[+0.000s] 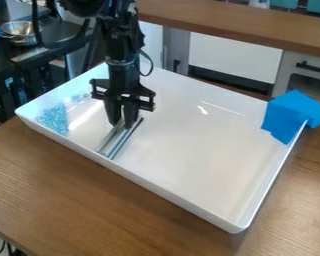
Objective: Sweep into pile
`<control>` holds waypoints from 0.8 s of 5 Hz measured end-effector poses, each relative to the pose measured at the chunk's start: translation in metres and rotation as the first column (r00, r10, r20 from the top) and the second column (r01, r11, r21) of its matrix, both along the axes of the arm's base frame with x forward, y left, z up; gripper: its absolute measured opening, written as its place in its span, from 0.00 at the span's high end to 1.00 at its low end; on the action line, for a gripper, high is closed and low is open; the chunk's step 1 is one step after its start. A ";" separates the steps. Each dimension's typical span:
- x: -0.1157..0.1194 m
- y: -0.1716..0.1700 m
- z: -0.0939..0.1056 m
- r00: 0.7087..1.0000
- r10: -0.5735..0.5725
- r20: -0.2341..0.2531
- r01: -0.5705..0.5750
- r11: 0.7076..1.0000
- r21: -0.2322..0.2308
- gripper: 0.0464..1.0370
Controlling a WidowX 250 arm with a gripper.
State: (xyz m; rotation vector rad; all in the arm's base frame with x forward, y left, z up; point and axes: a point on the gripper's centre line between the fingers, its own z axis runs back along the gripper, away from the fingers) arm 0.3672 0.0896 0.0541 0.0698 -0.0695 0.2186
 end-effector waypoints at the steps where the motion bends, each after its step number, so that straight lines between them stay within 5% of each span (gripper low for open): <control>1: 0.000 0.000 0.000 1.000 0.002 0.006 -0.002 1.000 -0.009 0.73; 4: 0.011 -0.008 0.006 0.997 -0.042 0.067 0.044 0.998 -0.034 0.73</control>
